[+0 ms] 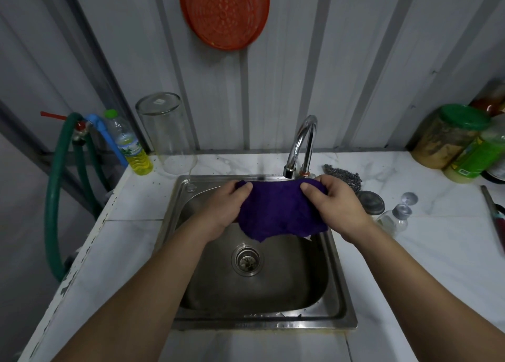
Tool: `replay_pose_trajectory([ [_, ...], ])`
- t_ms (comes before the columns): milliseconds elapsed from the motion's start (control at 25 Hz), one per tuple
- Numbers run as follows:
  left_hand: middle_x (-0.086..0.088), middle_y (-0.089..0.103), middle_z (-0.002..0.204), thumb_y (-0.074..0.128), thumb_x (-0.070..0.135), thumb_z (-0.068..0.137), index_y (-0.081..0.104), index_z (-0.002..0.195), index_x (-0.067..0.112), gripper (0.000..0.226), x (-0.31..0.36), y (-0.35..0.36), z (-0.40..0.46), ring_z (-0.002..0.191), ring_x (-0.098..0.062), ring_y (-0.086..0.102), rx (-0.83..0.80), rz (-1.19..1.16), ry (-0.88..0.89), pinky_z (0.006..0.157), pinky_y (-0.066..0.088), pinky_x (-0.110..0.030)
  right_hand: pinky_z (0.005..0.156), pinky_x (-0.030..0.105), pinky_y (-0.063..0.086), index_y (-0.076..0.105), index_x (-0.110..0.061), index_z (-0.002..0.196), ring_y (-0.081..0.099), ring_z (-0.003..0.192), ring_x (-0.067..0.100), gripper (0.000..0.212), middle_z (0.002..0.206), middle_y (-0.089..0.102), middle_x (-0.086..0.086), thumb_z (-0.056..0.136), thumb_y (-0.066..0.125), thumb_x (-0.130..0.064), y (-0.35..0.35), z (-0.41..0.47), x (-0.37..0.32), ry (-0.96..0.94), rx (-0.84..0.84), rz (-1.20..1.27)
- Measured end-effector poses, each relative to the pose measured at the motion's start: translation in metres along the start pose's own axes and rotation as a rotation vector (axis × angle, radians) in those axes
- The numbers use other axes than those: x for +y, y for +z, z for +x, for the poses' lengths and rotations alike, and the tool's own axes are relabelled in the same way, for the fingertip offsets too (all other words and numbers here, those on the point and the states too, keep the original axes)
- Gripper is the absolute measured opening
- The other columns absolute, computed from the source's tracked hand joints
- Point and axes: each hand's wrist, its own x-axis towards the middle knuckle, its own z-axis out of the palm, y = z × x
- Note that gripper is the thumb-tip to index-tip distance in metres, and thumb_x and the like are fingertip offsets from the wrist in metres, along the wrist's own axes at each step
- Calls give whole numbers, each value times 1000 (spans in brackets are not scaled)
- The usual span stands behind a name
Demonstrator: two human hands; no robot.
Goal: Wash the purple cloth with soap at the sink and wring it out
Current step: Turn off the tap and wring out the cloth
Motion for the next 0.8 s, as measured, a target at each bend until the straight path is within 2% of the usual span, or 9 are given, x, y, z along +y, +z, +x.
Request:
replay_pose_trajectory([
  [80,-10,74,116,65,36,96,68,114,17,27,1,1,0,108,-29,70,-46,-45,19,92,58,-45,64,37,56,66,-14,89,68,72,22,18,81,73,9,94,66,-31,3,4,-2,10,31,50],
  [160,-8,77,116,77,28,83,68,118,15,39,2,-1,-2,108,-26,72,-186,-137,25,85,61,-37,63,37,58,67,-12,89,69,74,25,17,81,73,9,93,68,-29,8,6,-6,50,53,184],
  [280,-3,78,114,80,7,76,73,115,18,41,0,-4,-9,105,-22,74,-362,-285,-34,76,61,-32,60,34,61,70,-7,90,72,68,25,18,81,74,14,91,72,-25,11,6,-17,255,9,601],
  [400,-10,80,103,81,14,72,83,92,14,21,-9,3,-12,91,-24,77,-290,-587,-197,68,62,-33,59,36,62,71,-6,93,71,63,24,22,77,73,13,85,76,-25,4,6,-27,508,-190,924],
  [480,-9,80,98,73,24,77,83,86,13,18,-15,11,-14,87,-24,78,-262,-765,-308,70,62,-36,56,34,62,69,-5,92,70,58,22,16,72,71,11,81,73,-15,-1,5,-28,535,-300,1032],
  [600,-13,75,115,70,21,83,69,122,5,42,-17,18,-22,101,-29,73,-345,-601,-327,84,60,-43,69,36,64,66,-2,99,69,66,24,23,80,69,14,76,67,-3,-4,4,-25,511,-354,1043],
  [680,-17,67,129,73,7,83,46,144,3,67,-12,16,-24,104,-31,71,-327,-485,-290,76,62,-45,72,38,63,63,-3,111,70,72,26,32,88,69,16,80,63,4,-7,2,-22,446,-332,1005],
  [760,-16,53,147,72,-7,83,29,156,14,88,-5,10,-24,108,-28,67,-233,-445,-255,69,63,-40,64,38,63,58,-10,122,73,76,28,48,97,69,15,82,61,15,-8,1,-18,359,-252,908],
  [800,-14,48,151,71,-11,82,25,158,19,94,0,7,-23,109,-27,66,-198,-433,-238,66,64,-37,64,35,63,54,-17,129,73,81,28,59,107,67,13,82,63,18,-9,-1,-13,301,-207,749],
])
